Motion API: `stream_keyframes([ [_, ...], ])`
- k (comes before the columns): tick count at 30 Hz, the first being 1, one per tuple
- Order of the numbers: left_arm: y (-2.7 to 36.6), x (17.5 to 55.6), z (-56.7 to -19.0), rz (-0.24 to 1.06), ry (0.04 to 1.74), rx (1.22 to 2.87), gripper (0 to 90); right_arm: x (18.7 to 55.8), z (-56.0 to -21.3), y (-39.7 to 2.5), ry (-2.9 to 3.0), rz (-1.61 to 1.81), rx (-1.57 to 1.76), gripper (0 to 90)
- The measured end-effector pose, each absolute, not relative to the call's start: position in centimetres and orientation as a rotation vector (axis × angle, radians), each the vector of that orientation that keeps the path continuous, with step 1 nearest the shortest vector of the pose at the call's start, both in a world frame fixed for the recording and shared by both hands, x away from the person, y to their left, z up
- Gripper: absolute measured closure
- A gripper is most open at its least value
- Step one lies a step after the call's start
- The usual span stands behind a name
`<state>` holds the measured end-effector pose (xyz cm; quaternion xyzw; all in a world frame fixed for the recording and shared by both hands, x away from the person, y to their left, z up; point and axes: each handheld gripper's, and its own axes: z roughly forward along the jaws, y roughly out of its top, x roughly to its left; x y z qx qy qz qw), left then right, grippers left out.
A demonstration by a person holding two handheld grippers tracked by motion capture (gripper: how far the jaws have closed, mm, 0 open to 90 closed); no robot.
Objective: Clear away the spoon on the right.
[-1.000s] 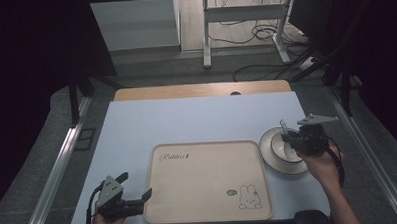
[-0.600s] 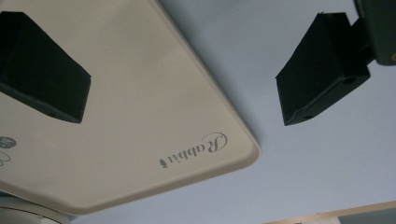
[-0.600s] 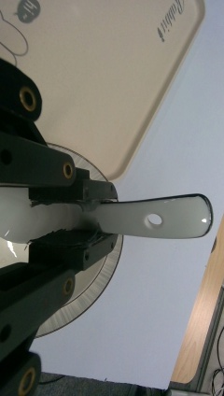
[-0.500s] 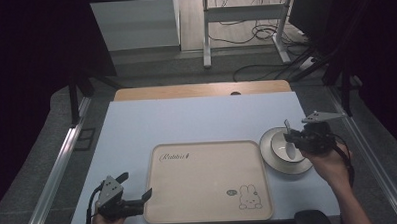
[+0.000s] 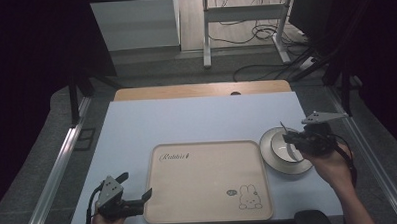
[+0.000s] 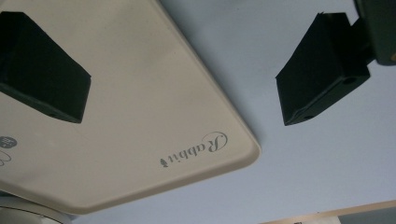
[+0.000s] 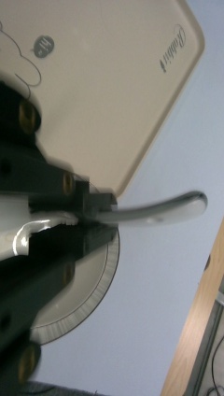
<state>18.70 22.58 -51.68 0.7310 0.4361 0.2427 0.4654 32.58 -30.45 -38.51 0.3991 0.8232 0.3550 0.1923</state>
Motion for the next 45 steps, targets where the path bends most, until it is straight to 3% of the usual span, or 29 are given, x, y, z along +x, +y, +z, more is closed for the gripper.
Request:
stream_keyframes([
  [24,22.5,18.7,-51.6,0.601,1.066,1.797,2.8,30.1,-36.5,-28.6,2.477,0.943,1.027,86.3],
  [45,22.6,18.6,-51.5,0.601,1.063,1.8,2.8,30.6,-39.6,-24.3,2.672,0.77,0.945,86.3],
])
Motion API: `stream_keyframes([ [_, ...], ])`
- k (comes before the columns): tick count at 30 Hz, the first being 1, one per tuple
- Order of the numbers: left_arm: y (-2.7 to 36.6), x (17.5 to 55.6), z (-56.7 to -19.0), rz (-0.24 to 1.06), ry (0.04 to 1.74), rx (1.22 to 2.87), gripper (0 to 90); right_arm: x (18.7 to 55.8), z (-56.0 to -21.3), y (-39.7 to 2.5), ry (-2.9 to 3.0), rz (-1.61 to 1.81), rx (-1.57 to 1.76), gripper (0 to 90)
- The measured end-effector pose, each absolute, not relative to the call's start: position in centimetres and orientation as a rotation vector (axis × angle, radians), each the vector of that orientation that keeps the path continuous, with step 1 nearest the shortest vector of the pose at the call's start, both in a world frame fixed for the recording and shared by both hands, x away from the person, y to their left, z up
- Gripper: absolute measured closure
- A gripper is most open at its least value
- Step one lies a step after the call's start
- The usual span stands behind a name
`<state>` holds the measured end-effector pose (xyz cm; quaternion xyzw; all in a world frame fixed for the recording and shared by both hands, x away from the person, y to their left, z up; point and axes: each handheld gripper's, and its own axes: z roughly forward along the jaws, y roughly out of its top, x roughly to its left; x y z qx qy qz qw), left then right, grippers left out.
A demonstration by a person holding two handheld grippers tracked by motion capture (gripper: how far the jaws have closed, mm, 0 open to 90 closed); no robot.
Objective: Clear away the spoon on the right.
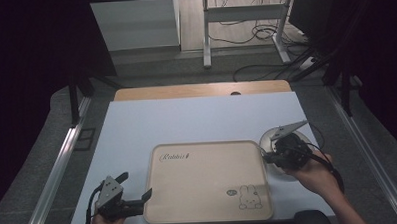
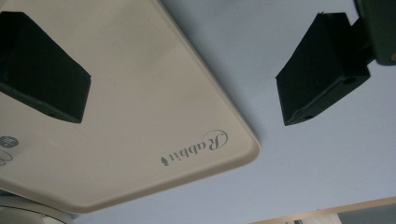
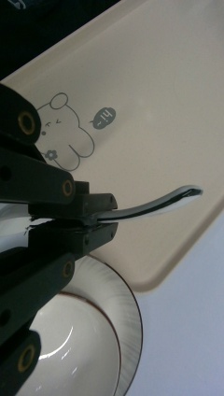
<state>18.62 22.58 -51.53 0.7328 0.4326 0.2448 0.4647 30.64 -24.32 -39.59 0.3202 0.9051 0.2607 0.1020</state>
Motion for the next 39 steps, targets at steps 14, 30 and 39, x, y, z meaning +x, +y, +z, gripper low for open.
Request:
stream_keyframes([
  [14,22.6,18.6,-51.5,0.601,1.062,1.798,2.8,31.6,-42.8,-21.0,2.772,0.62,0.904,86.3],
  [30,22.7,18.6,-51.5,0.602,1.061,1.796,2.8,32.7,-45.4,-18.4,2.825,0.589,0.884,86.3],
  [39,22.7,18.6,-51.4,0.602,1.061,1.796,2.8,33.0,-46.9,-18.2,2.844,0.618,0.908,84.8],
])
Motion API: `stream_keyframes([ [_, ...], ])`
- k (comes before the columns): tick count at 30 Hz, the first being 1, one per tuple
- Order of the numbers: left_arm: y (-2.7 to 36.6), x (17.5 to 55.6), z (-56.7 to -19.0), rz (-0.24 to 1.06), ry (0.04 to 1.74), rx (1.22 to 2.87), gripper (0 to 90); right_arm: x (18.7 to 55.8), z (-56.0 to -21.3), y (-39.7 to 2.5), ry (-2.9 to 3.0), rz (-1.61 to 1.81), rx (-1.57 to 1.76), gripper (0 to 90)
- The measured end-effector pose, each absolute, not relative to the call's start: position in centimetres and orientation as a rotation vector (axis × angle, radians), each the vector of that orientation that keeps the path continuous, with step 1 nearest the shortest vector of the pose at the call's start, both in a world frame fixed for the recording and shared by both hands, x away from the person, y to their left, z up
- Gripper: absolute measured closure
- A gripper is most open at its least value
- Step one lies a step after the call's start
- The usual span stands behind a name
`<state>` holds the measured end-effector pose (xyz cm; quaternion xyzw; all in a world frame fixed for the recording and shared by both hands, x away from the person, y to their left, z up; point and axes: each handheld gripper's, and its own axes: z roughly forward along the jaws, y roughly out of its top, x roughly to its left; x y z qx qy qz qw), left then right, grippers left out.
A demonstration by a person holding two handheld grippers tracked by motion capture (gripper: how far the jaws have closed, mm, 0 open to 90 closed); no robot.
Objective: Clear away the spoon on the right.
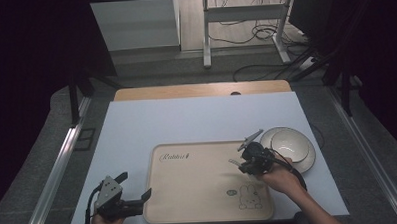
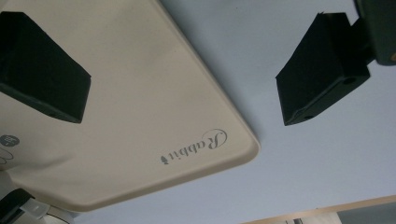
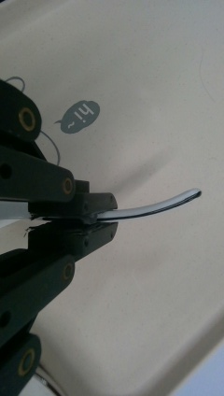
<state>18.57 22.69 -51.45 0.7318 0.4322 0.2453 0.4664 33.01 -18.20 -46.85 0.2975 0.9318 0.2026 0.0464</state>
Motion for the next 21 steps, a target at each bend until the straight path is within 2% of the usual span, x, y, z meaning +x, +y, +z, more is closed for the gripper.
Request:
stream_keyframes([
  [7,22.7,18.6,-51.5,0.602,1.063,1.796,2.9,33.0,-47.5,-18.2,2.844,0.624,0.909,75.8],
  [10,22.7,18.6,-51.5,0.602,1.063,1.796,2.9,33.0,-47.4,-18.5,2.828,0.654,0.905,74.8],
  [18,22.7,18.6,-51.4,0.604,1.063,1.795,2.9,32.9,-46.5,-19.1,2.777,0.721,0.919,75.2],
  [21,22.7,18.6,-51.4,0.605,1.062,1.796,2.9,32.8,-46.3,-19.4,2.763,0.766,0.916,79.2],
])
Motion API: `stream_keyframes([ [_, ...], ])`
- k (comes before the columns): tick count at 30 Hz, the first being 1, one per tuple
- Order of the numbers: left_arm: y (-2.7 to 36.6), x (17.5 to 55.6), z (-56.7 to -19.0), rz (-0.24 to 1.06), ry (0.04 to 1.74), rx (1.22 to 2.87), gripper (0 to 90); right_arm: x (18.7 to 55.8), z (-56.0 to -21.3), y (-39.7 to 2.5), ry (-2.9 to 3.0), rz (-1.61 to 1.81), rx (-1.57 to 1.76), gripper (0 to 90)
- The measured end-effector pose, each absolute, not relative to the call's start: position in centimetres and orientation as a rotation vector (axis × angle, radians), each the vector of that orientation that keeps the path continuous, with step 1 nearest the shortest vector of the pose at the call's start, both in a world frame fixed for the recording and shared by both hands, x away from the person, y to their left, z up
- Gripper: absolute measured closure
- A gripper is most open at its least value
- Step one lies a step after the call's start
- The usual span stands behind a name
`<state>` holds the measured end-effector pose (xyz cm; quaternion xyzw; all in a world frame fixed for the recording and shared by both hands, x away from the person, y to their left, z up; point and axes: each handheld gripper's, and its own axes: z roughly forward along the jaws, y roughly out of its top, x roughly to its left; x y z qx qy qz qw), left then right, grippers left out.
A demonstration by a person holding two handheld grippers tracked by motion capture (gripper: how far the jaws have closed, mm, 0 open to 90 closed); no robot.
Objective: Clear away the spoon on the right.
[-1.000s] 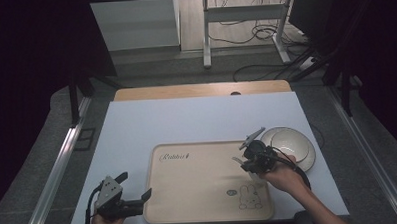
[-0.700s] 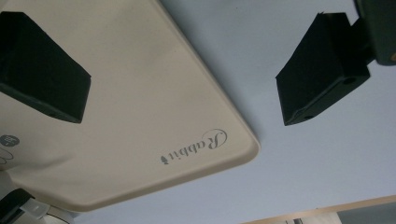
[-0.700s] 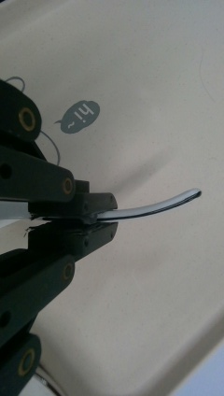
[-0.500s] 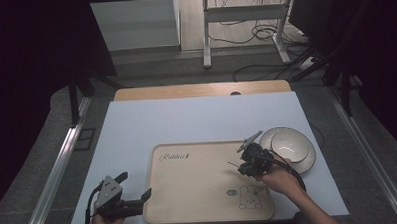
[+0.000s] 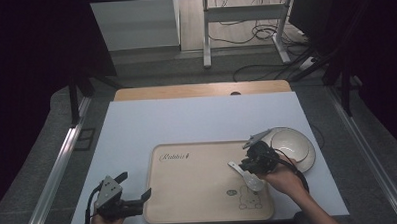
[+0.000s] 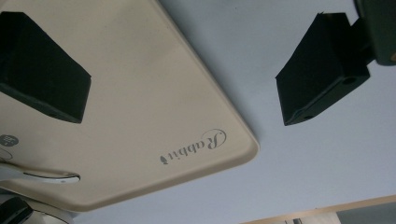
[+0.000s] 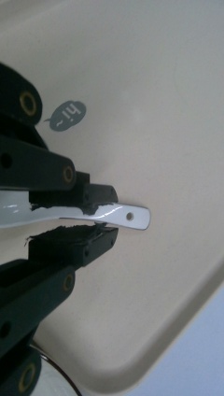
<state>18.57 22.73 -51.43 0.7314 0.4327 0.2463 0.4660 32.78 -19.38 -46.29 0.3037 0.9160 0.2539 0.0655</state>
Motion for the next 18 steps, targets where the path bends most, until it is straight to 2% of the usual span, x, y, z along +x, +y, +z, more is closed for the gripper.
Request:
stream_keyframes([
  [4,22.8,18.6,-51.4,0.605,1.063,1.794,2.9,32.5,-46.3,-19.5,2.745,0.832,0.919,89.6],
  [18,22.8,18.5,-51.4,0.607,1.062,1.792,2.9,31.4,-48.5,-18.6,2.694,0.93,0.874,90.0],
])
